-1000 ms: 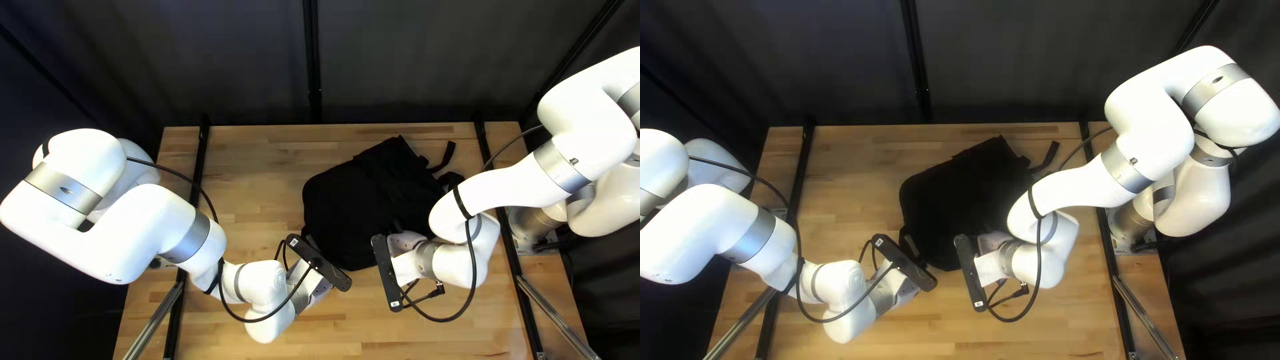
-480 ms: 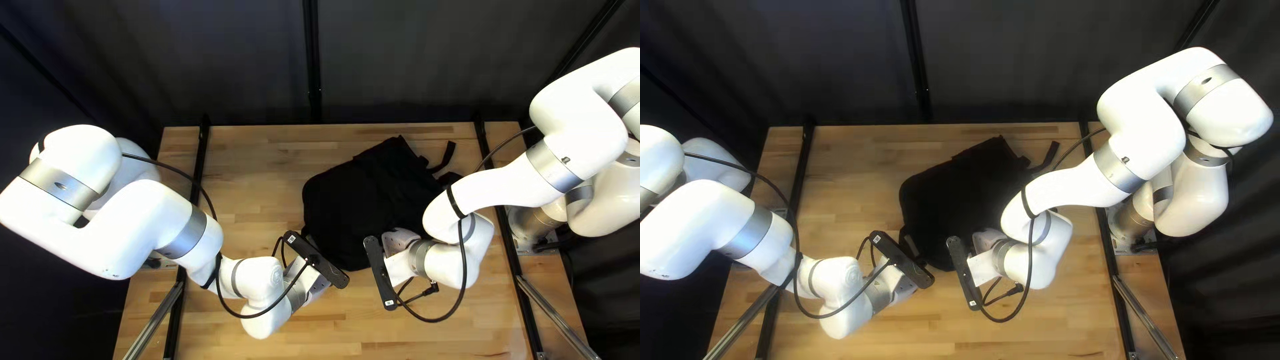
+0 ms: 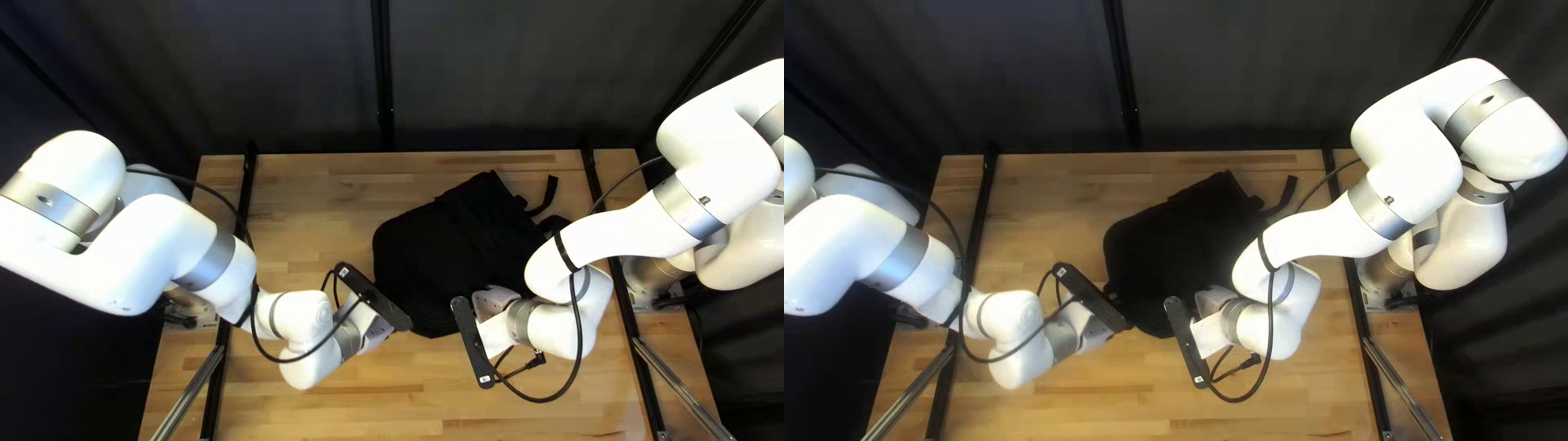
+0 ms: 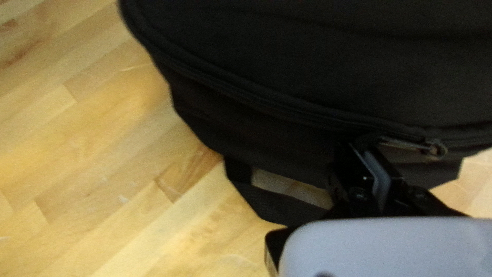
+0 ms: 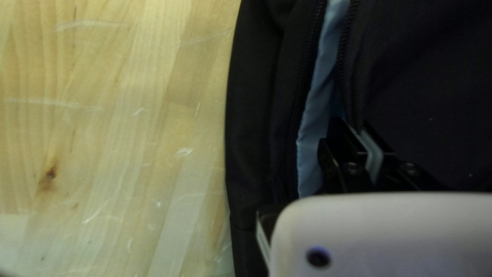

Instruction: Remove a lunch box from a kids backpack

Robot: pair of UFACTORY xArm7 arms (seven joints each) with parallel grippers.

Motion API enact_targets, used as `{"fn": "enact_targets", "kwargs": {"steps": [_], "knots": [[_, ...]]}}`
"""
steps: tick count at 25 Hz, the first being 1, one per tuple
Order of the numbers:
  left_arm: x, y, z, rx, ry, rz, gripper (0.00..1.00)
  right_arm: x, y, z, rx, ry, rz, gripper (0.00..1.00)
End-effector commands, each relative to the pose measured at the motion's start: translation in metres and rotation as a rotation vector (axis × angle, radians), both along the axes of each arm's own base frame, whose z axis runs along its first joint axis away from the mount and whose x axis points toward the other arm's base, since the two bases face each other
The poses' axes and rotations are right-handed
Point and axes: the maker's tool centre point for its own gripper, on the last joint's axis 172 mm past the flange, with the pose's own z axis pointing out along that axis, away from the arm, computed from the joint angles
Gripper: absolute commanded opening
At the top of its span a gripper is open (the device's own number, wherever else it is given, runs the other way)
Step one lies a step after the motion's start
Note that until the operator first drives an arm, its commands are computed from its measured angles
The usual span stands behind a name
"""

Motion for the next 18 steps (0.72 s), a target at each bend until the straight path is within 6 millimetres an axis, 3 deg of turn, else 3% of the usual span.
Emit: {"fn": "enact_targets", "kwargs": {"steps": [1, 18], "knots": [[-0.002, 0.009, 0.003, -0.007, 0.005, 0.007, 0.0, 0.004, 0.001, 0.001, 0.01, -0.001, 0.007, 0.0], [-0.021, 0.045, 0.006, -0.04, 0.043, 0.055, 0.0, 0.016, 0.012, 0.007, 0.017, 0.005, 0.043, 0.0]]}}
